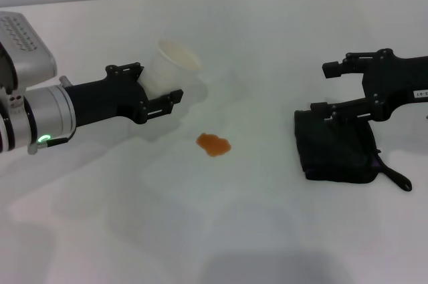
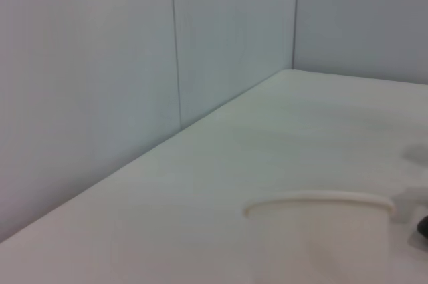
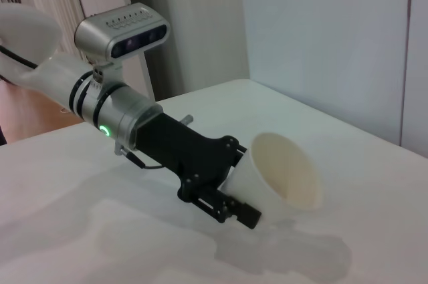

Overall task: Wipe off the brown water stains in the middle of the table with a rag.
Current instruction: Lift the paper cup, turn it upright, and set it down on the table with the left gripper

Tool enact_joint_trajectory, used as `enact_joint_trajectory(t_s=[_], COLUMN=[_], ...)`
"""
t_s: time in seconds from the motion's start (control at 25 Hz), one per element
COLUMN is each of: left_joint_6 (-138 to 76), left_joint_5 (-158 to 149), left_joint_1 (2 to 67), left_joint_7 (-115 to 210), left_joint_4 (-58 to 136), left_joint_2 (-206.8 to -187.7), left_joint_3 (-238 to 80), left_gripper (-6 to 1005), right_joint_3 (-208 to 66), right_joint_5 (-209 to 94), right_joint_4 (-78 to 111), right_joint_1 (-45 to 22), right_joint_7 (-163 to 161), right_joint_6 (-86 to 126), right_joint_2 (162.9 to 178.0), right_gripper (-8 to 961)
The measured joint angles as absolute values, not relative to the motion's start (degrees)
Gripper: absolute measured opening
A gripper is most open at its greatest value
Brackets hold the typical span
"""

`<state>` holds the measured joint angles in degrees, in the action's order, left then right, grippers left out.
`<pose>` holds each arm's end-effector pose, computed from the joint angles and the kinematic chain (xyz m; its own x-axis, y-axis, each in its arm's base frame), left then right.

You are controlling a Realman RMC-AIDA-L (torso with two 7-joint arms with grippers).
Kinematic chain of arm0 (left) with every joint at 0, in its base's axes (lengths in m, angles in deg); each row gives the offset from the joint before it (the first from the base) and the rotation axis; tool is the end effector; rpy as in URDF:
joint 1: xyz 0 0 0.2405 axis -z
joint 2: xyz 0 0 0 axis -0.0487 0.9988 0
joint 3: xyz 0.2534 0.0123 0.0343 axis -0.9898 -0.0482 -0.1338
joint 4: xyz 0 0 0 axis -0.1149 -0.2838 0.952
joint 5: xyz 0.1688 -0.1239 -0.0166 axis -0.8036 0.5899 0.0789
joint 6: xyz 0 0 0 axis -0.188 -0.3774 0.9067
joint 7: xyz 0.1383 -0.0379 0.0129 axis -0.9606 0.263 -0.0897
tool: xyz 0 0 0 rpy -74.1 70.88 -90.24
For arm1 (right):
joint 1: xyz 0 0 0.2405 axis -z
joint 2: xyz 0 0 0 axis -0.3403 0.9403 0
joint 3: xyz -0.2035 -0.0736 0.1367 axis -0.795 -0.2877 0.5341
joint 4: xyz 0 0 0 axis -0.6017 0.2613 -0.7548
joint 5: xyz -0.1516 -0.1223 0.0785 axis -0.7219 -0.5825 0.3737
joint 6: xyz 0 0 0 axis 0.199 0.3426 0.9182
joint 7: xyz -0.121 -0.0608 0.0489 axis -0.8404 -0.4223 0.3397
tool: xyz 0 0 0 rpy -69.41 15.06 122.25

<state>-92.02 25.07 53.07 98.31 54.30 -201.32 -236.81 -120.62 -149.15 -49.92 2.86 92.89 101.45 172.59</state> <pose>-0.2424 0.3822 -0.0642 0.9025 0.1786 0.3918 0.3269 -0.8764 -0.3535 0.2422 0.3145 0.0709 0.8904 -0.2614 -0.3726 -0.3750 -0.8853 -0.2750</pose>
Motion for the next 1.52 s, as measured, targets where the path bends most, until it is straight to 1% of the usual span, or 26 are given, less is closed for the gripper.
enact_joint_trajectory(t_s=[0.76, 1.52], left_joint_6=[-84.63, -83.40], left_joint_5=[28.00, 27.36], left_joint_1=[50.44, 48.16], left_joint_7=[95.37, 94.70], left_joint_4=[49.46, 47.85], left_joint_2=[-201.34, -201.48], left_joint_3=[-236.81, -236.81], left_gripper=[637, 637], right_joint_3=[-120.62, -120.62], right_joint_5=[-149.15, -150.44], right_joint_4=[-49.30, -48.84], right_joint_1=[3.24, 3.22], right_joint_7=[92.81, 93.17], right_joint_6=[101.95, 102.13], right_joint_2=[172.59, 172.59], right_gripper=[855, 855])
